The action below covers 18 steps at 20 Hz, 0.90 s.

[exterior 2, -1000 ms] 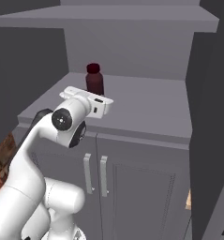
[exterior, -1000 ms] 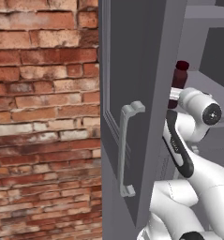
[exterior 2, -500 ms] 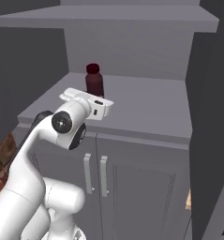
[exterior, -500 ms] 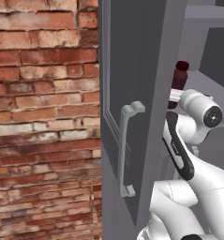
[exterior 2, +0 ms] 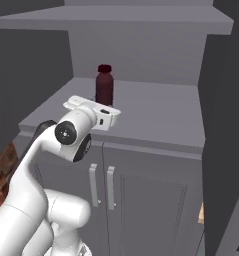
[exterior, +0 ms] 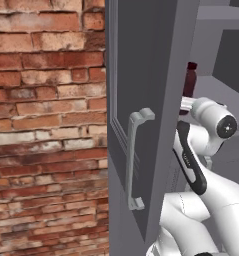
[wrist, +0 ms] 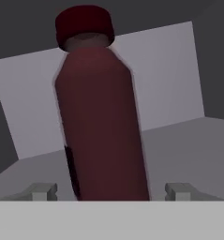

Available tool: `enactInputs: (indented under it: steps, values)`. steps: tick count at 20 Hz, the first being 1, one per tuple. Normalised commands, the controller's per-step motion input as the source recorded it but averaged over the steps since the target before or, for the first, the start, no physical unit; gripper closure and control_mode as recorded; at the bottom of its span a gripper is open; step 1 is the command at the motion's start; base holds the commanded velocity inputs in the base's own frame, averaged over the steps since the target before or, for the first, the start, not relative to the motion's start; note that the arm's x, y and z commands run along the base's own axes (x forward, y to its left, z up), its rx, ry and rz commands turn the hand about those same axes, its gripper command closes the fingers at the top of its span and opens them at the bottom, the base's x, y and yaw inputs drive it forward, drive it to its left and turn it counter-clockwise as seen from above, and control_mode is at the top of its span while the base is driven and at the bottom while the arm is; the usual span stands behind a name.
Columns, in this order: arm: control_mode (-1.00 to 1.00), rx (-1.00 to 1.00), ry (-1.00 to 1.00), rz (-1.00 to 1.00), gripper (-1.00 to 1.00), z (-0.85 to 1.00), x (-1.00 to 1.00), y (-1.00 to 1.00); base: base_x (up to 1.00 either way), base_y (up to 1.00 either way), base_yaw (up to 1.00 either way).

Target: Pick the juice from the counter and place it in the open cabinet.

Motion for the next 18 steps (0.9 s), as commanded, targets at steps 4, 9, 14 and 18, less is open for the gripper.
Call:
enactInputs:
  steps: [4, 9, 14, 18]
  values:
    - [-1.0, 0.0, 0.03, 0.0, -1.0, 0.0, 0.0, 0.0, 0.0, 0.0, 0.0]
    - [-1.0, 0.0, 0.01, 0.0, -1.0, 0.0, 0.0, 0.0, 0.0, 0.0, 0.0]
    - [-1.0, 0.0, 0.0, 0.0, -1.0, 0.0, 0.0, 0.01, 0.0, 0.0, 0.0]
    - [-1.0, 0.0, 0.0, 0.0, -1.0, 0.0, 0.0, 0.03, 0.0, 0.0, 0.0]
